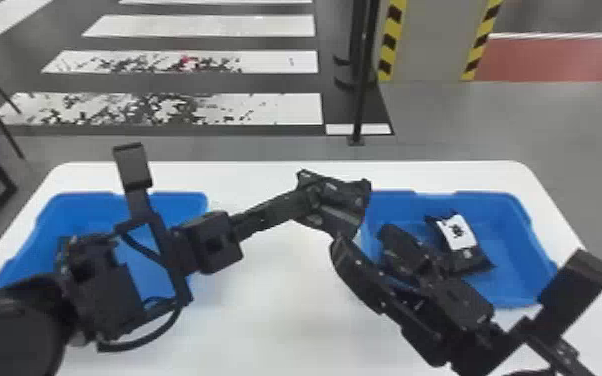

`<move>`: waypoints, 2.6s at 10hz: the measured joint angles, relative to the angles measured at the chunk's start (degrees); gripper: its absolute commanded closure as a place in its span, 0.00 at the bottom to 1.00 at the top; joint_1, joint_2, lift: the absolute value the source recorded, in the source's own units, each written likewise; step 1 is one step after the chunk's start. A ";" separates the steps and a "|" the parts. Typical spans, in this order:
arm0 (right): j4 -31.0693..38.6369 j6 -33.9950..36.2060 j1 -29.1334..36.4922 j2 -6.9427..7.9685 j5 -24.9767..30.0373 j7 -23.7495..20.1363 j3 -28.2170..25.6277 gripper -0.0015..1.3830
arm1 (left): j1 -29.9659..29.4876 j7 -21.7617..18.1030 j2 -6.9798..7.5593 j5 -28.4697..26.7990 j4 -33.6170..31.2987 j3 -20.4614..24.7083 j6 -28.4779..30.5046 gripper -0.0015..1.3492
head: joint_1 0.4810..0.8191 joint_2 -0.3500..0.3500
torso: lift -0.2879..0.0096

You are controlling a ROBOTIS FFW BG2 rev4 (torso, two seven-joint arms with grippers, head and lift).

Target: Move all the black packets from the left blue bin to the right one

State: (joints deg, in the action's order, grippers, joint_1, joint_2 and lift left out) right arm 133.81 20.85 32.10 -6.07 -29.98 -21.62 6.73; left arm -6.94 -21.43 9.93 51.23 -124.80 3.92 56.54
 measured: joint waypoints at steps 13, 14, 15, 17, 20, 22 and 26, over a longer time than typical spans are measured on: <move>-7.53 0.11 -6.45 -0.25 0.19 -2.45 -4.37 0.92 | -4.02 -0.04 -2.37 7.21 0.00 2.82 -2.33 0.12 | 0.63 0.46 | 0.45; -10.28 0.77 -8.09 -0.39 1.25 -2.60 -6.90 0.92 | -5.17 -0.34 -2.37 8.08 -0.39 4.07 -2.80 0.12 | 0.63 0.42 | 0.45; -14.83 1.73 -10.60 -0.92 1.88 -3.54 -9.01 0.92 | -6.50 -0.61 -2.37 8.40 -1.06 5.82 -2.16 0.12 | 0.63 0.41 | 0.45; -23.77 1.80 -15.56 -1.87 4.46 -4.18 -12.45 0.92 | -9.85 -0.93 -2.37 8.52 -2.84 10.05 -1.20 0.12 | 0.63 0.37 | 0.45; -31.48 0.10 -19.66 -2.38 6.29 -4.48 -16.51 0.39 | -14.38 -0.81 -2.72 8.22 -5.82 16.57 -1.44 0.12 | 0.63 0.35 | 0.45; -31.55 -1.50 -18.36 -2.05 6.69 -3.90 -18.59 0.04 | -15.74 -0.56 -3.10 6.31 -6.68 20.77 -1.54 0.12 | 0.63 0.37 | 0.45; -13.18 -10.73 -0.84 1.25 12.43 4.68 -19.27 0.12 | -13.35 0.30 -2.80 -4.24 -6.75 27.01 7.12 0.12 | 0.63 0.45 | 0.45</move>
State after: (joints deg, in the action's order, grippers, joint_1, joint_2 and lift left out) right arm 120.63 10.12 31.26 -4.82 -17.55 -16.94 -12.54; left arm -20.29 -21.13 7.13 46.99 -131.55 30.93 63.67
